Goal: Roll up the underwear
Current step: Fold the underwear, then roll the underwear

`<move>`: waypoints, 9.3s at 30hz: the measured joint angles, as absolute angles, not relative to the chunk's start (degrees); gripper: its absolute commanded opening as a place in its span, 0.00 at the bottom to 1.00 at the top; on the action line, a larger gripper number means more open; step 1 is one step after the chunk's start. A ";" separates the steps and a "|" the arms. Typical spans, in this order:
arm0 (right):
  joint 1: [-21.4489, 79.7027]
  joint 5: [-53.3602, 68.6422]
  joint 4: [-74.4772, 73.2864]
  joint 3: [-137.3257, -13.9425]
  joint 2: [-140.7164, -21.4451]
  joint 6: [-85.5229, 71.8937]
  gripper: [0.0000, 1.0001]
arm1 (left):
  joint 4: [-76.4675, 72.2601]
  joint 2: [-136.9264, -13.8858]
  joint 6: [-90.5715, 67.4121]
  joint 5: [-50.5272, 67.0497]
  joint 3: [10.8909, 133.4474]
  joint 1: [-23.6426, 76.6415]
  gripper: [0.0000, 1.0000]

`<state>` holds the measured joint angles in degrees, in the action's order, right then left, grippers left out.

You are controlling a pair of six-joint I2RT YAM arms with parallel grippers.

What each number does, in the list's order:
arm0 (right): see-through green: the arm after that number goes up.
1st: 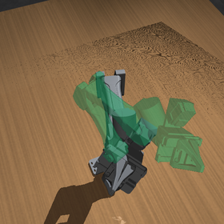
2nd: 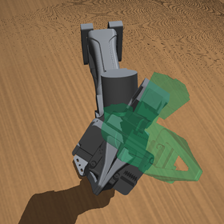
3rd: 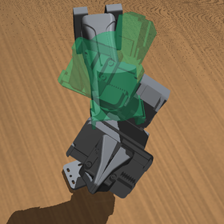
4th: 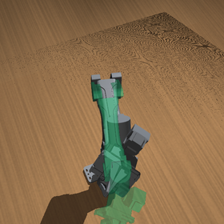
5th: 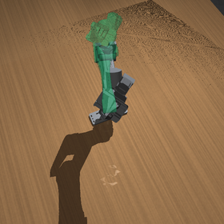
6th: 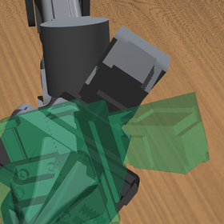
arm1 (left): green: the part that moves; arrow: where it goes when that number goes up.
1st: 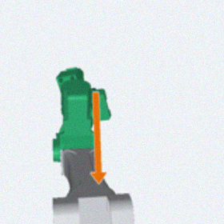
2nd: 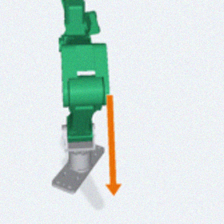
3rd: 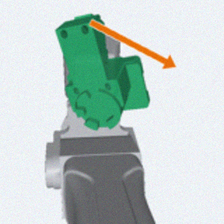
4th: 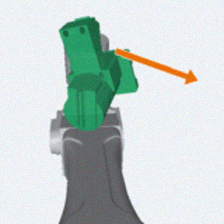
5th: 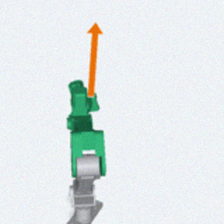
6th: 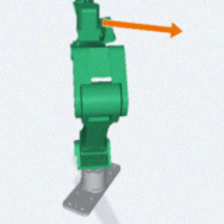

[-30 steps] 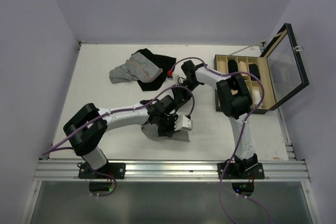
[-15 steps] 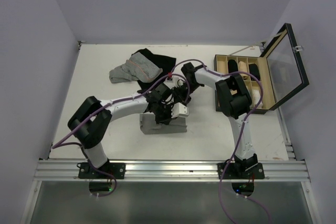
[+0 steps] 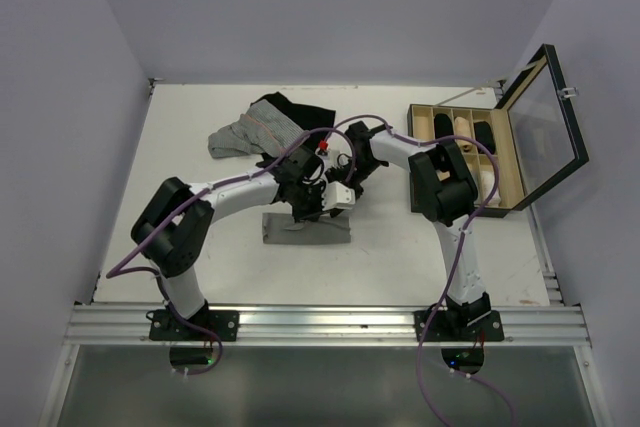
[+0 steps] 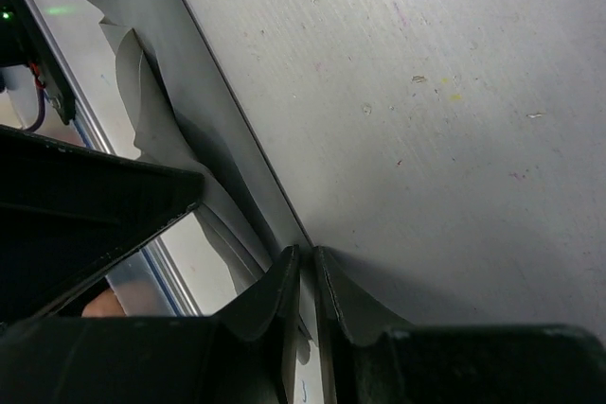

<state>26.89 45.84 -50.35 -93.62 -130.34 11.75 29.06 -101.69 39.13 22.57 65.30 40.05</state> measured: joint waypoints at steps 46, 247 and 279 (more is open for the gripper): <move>32.51 25.28 -53.21 -91.55 -120.36 18.31 0.29 | 29.89 -82.15 30.26 25.08 53.84 17.58 0.50; 40.84 53.36 -19.99 -72.49 -114.59 -14.11 0.32 | 25.28 -59.09 66.74 30.20 29.63 40.29 0.49; 40.91 58.52 -20.21 -71.72 -123.02 -13.32 0.31 | 26.50 -68.49 74.19 26.76 28.51 46.59 0.00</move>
<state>40.91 58.52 -20.21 -71.72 -123.02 -13.32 26.50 -68.49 74.19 26.76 28.51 46.59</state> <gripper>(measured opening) 0.301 0.009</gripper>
